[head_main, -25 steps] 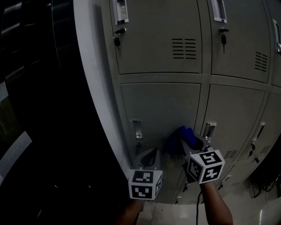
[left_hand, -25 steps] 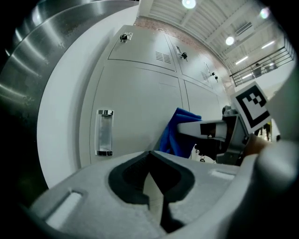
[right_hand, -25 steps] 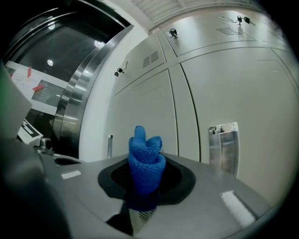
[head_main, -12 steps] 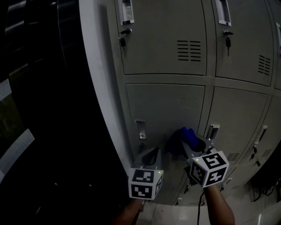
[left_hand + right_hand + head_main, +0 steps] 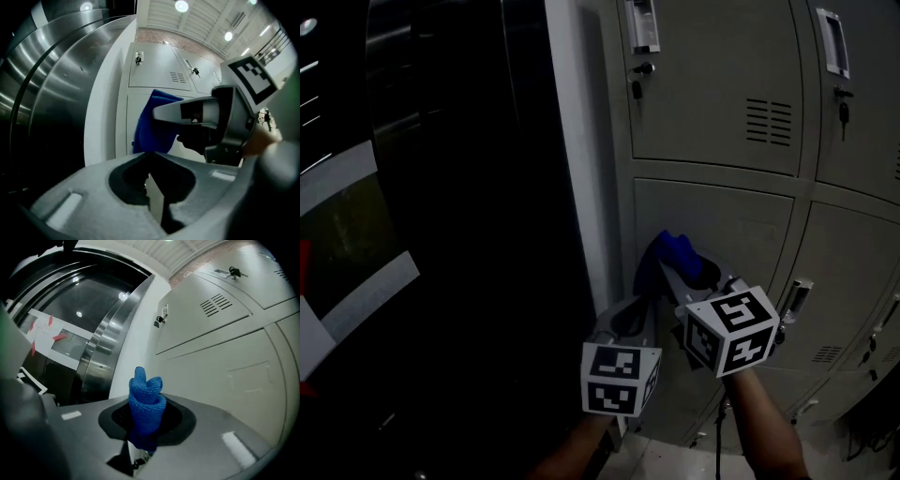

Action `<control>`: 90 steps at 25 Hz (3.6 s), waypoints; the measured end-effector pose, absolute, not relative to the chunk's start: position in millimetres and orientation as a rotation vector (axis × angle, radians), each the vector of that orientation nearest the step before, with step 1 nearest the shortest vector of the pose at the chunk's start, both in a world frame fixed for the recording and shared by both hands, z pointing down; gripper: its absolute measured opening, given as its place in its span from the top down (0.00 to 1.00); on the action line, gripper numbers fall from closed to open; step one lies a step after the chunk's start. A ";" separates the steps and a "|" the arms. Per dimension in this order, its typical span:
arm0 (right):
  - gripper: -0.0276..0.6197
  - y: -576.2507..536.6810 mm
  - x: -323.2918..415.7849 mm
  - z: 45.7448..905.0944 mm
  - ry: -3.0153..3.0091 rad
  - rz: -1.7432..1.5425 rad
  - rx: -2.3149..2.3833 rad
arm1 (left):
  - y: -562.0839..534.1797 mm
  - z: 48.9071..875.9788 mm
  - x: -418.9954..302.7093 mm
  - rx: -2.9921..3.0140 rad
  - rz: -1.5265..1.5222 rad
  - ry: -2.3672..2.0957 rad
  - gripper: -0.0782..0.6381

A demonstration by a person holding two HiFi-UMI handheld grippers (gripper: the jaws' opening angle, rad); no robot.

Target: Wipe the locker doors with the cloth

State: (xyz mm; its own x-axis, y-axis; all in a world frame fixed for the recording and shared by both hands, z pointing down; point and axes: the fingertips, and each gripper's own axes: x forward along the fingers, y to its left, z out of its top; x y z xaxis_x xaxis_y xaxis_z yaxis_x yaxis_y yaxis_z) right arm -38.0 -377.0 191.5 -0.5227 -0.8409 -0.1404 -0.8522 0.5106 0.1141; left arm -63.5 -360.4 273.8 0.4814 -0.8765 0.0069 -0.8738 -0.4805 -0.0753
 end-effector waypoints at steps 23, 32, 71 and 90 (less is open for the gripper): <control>0.82 -398.1 -9.7 186.6 2.644 0.278 -1.630 | -357.9 263.0 -45.1 -2.695 -0.044 1.498 0.89; 0.82 -383.0 54.8 186.4 2.538 0.265 -1.764 | -358.9 257.6 -3.9 -2.752 -0.016 1.381 0.89; 0.82 -416.2 -68.3 132.9 2.682 0.444 -1.495 | -367.4 227.9 -95.6 -2.586 0.026 1.585 0.89; 0.82 -401.8 -2.5 128.3 2.579 0.397 -1.608 | -367.6 233.8 -37.0 -2.689 0.012 1.428 0.89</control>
State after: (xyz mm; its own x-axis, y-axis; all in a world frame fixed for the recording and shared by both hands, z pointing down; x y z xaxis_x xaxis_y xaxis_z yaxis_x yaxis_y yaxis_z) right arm -2.5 -401.8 128.3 -0.4474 -0.8717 -0.1999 -0.8914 0.4168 0.1778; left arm -37.0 -367.6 233.8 0.5611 -0.8261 -0.0524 -0.8269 -0.5564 -0.0818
